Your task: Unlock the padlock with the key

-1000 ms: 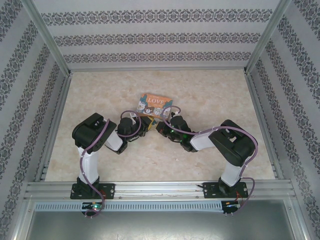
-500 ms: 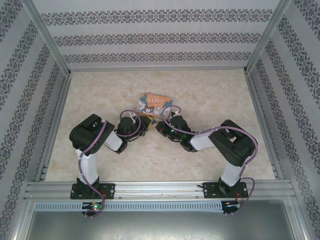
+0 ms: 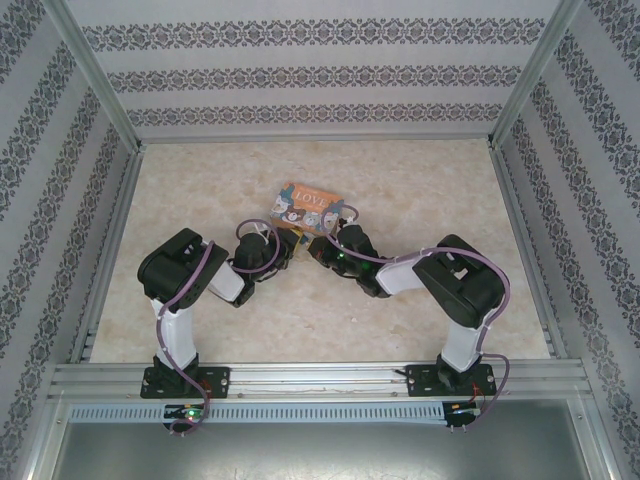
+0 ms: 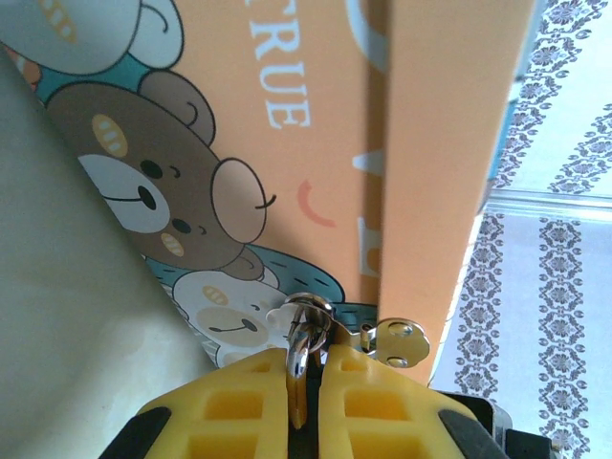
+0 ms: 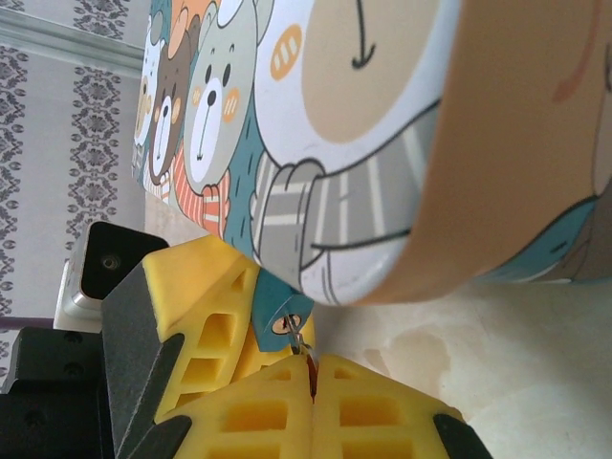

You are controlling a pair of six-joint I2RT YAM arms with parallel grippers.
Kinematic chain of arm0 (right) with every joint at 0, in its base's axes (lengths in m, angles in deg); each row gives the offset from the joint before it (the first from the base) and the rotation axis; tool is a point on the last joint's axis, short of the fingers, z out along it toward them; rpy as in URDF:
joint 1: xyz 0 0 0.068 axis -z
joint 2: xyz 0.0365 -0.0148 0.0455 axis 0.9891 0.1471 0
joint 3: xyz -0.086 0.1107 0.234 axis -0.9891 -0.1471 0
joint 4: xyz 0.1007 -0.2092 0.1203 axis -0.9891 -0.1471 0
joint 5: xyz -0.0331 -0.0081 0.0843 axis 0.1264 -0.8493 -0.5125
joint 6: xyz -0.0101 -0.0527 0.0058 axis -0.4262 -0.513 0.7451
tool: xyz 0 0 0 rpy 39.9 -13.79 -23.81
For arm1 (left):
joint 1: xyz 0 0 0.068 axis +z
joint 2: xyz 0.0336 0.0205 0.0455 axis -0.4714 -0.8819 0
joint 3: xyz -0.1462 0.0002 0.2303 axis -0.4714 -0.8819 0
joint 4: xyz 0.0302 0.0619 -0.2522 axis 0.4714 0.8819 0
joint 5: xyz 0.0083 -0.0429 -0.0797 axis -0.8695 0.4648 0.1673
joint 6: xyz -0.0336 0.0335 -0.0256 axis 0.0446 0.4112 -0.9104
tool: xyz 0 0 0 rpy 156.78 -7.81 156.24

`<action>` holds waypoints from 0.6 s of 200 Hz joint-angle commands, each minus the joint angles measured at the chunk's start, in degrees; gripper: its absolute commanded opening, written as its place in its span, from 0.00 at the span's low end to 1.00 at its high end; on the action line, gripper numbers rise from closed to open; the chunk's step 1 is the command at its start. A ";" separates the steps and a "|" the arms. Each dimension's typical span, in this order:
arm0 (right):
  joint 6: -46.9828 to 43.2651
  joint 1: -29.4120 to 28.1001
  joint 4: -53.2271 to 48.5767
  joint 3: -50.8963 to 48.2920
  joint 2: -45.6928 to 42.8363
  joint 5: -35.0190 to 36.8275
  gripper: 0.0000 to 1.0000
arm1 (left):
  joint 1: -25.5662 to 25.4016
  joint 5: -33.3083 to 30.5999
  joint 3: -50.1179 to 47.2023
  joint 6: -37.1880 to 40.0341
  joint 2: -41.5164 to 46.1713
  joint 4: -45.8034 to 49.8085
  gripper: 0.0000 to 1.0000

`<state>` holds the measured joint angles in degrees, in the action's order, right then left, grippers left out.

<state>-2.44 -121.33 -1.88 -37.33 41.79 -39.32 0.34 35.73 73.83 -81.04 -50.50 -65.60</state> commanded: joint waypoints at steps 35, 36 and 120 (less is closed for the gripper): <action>0.52 2.18 4.83 4.97 1.22 -2.72 0.00 | -2.86 6.22 -0.32 1.71 2.44 -1.77 0.05; 0.49 2.27 4.82 4.98 1.23 -2.75 0.00 | -2.87 6.19 -0.29 1.80 2.48 -1.73 0.05; -0.15 5.82 6.09 4.98 1.15 -5.80 0.00 | -3.28 7.14 -0.36 3.71 4.50 1.74 0.05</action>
<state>-2.47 -117.31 -1.77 -35.65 42.75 -47.17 0.34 34.29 73.83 -79.58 -48.22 -64.05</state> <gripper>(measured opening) 0.047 0.096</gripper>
